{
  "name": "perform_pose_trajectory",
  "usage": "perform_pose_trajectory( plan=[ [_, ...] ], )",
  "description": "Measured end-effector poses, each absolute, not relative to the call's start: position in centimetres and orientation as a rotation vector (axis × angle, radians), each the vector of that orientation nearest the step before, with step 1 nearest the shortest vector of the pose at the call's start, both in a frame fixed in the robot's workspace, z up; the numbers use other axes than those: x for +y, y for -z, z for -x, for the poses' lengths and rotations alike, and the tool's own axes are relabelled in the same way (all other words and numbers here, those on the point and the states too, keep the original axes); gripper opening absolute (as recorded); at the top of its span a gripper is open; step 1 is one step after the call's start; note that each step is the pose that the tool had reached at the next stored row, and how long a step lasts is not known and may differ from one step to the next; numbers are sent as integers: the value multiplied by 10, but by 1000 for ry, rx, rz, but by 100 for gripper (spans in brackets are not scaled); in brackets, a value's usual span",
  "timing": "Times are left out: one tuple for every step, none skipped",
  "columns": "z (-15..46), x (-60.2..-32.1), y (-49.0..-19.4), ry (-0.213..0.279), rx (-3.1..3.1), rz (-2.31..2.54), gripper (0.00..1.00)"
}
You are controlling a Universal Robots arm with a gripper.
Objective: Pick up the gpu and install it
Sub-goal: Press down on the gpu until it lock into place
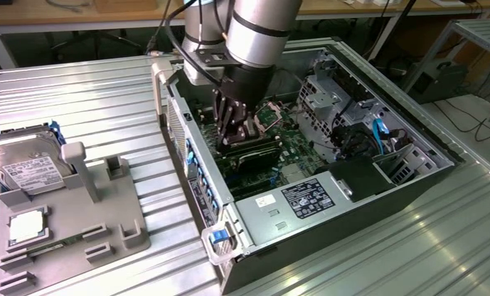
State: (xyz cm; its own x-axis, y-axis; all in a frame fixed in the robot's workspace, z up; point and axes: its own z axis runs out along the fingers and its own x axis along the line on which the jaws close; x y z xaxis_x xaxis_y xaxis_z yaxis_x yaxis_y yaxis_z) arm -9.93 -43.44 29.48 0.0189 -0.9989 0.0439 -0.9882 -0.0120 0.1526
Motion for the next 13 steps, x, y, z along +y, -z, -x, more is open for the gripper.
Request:
perform_pose_trajectory(
  plan=[
    [100,-434,-295,109,-2107,-2140,11],
    [102,-434,-294,102,-2109,-2143,11],
    [103,-434,-294,95,-2112,-2145,11],
    [104,-434,-294,86,-2115,-2148,11],
    [105,-434,-293,77,-2118,-2151,11],
    [106,-434,-293,69,-2121,-2154,11],
    [107,-434,-293,60,-2125,-2158,11],
    [108,-434,-292,51,-2129,-2162,11],
    [109,-434,-292,43,-2133,-2165,11],
    [111,-433,-291,37,-2136,-2168,11],
    [113,-433,-291,35,-2137,-2169,11],
    [115,-433,-291,33,-2137,-2169,11],
    [118,-432,-290,31,-2138,-2169,11]
  ],
)
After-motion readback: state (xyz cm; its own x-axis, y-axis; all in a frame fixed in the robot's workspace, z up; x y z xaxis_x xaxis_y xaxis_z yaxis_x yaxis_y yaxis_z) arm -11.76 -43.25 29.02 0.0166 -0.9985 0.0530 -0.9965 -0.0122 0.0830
